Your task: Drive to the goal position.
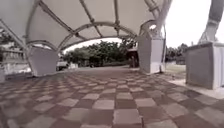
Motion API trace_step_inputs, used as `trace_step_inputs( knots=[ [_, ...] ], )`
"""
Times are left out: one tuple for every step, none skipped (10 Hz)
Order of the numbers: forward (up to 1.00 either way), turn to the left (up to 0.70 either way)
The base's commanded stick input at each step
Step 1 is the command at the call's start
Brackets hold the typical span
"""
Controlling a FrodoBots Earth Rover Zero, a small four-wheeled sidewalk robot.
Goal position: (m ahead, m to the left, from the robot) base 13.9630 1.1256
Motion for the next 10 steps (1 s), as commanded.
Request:
trace_step_inputs(
  knots=[
    [1.0, 0.0],
    [1.0, 0.0],
    [1.0, 0.0],
    [1.0, 0.0],
    [1.0, 0.0],
    [1.0, 0.0],
    [1.0, 0.0],
    [1.0, 0.0],
    [1.0, 0.0],
    [1.0, 0.0]
  ],
)
